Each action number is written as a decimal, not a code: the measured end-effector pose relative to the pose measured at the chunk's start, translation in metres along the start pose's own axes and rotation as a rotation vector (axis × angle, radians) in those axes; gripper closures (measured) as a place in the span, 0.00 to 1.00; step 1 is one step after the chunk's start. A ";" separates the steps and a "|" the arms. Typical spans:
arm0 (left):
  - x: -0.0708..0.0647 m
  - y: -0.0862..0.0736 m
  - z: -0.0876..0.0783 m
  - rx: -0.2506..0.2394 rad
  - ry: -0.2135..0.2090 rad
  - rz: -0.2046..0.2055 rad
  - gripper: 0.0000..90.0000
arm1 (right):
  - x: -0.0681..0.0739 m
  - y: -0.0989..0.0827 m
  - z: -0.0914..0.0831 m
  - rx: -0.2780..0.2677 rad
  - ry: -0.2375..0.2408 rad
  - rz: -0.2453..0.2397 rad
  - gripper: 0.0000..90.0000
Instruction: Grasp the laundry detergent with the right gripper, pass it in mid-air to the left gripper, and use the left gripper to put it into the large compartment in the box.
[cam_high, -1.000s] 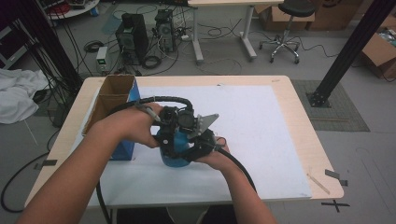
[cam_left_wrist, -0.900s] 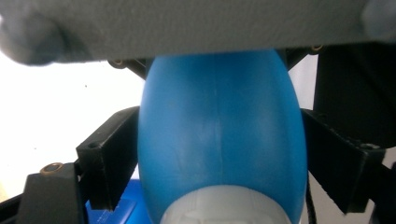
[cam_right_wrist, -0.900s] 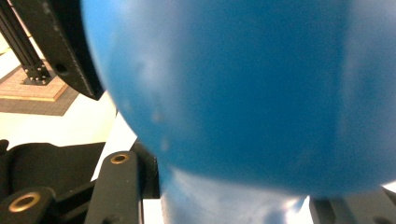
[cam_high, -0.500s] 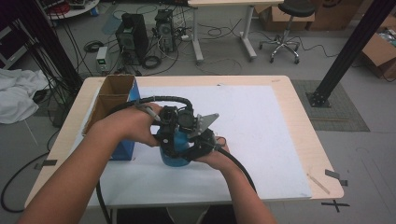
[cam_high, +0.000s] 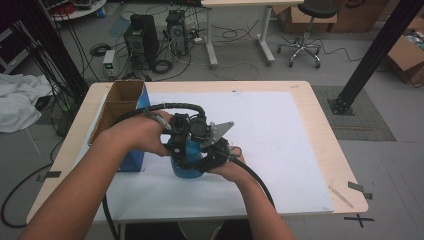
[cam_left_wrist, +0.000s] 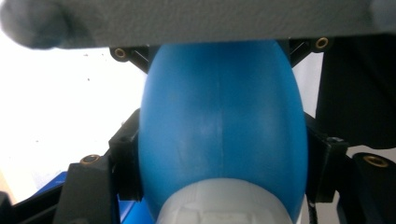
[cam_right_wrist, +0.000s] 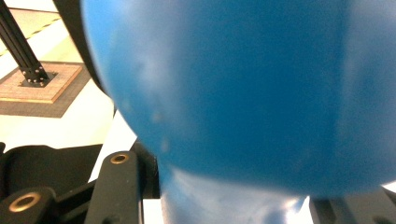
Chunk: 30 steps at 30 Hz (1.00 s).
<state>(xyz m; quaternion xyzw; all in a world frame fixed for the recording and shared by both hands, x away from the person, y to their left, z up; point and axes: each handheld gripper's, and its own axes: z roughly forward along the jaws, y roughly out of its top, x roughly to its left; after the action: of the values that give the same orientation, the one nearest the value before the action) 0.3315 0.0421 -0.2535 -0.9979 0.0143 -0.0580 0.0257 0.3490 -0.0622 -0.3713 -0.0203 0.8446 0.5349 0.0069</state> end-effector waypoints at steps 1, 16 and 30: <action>0.000 0.000 0.000 0.000 0.000 0.000 0.38 | 0.000 0.000 0.000 0.000 0.000 0.000 0.52; 0.001 0.002 0.002 0.017 0.013 0.015 0.43 | -0.001 0.000 0.002 -0.011 -0.014 -0.008 0.53; 0.003 0.005 -0.003 0.031 0.011 -0.020 0.43 | 0.002 0.001 -0.002 -0.039 -0.048 -0.019 0.44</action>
<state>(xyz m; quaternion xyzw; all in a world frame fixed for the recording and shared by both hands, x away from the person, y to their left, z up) 0.3336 0.0368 -0.2500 -0.9971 0.0037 -0.0638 0.0404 0.3470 -0.0638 -0.3692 -0.0154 0.8335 0.5513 0.0318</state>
